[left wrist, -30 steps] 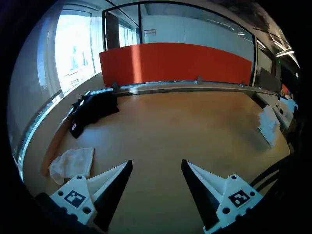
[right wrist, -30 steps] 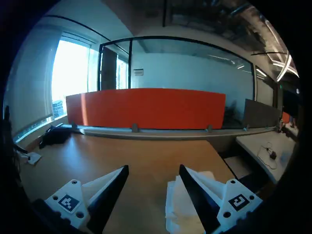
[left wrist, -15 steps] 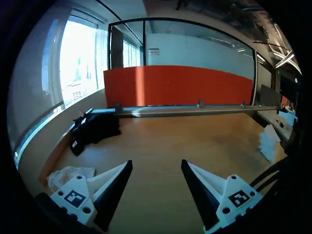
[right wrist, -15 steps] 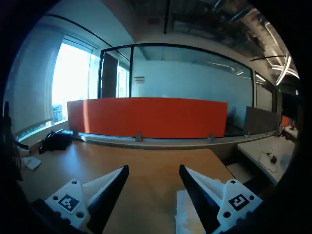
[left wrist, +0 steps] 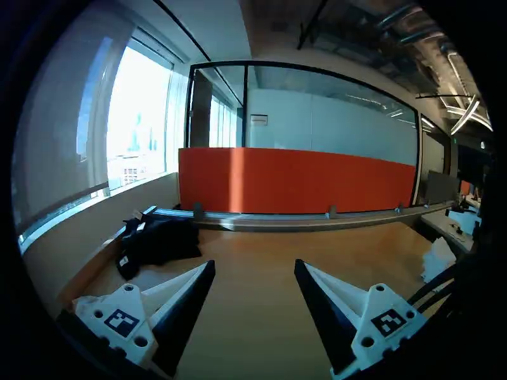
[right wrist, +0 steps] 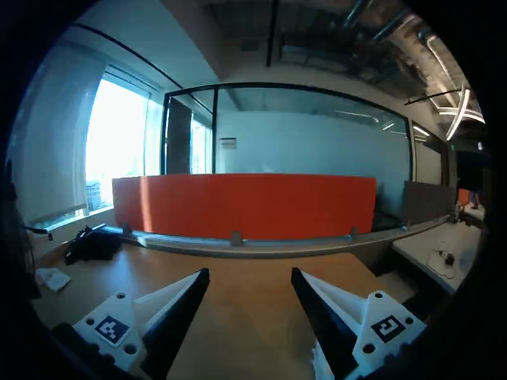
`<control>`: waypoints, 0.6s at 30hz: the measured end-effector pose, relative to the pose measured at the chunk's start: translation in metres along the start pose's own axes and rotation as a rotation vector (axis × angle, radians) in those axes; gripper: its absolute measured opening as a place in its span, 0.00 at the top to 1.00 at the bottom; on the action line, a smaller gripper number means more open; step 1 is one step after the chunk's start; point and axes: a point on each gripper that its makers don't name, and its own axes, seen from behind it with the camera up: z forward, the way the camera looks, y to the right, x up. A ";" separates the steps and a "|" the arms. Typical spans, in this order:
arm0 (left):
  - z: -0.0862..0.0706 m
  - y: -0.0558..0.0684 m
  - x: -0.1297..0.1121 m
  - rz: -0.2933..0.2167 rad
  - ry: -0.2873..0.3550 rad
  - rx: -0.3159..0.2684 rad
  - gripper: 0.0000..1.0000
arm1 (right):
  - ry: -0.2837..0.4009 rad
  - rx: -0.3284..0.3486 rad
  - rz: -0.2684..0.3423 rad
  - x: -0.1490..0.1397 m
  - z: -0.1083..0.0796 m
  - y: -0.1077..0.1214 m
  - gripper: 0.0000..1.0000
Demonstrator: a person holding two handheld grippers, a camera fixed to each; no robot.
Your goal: Fold towel
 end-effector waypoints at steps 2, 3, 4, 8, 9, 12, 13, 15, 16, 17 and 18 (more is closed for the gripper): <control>0.004 -0.002 0.004 -0.008 0.015 0.004 0.07 | 0.011 -0.003 0.003 0.002 0.002 -0.006 0.00; 0.005 -0.003 0.006 -0.011 0.025 0.005 0.07 | 0.015 -0.004 0.002 0.003 0.004 -0.009 0.00; 0.006 -0.004 0.008 -0.013 0.033 0.006 0.07 | 0.018 -0.004 0.000 0.003 0.004 -0.012 0.00; 0.010 -0.005 0.014 -0.012 0.062 0.006 0.07 | 0.024 -0.007 -0.007 0.002 0.007 -0.021 0.00; 0.011 -0.005 0.015 -0.009 0.067 0.005 0.07 | 0.024 -0.008 -0.007 0.001 0.008 -0.022 0.00; 0.012 -0.006 0.015 0.000 0.075 0.003 0.07 | 0.024 -0.013 -0.004 -0.001 0.008 -0.024 0.00; 0.012 -0.007 0.015 0.000 0.078 0.003 0.07 | 0.023 -0.012 -0.003 -0.002 0.008 -0.025 0.00; 0.013 -0.008 0.014 0.000 0.085 0.004 0.08 | 0.021 -0.012 -0.001 -0.003 0.008 -0.026 0.00; 0.014 -0.008 0.012 -0.003 0.087 0.004 0.08 | 0.023 -0.014 -0.002 -0.004 0.008 -0.026 0.00; 0.014 -0.009 0.011 -0.005 0.090 0.004 0.08 | 0.024 -0.016 -0.004 -0.005 0.007 -0.026 0.00; 0.015 -0.010 0.010 -0.009 0.093 0.004 0.08 | 0.026 -0.019 -0.007 -0.006 0.007 -0.025 0.00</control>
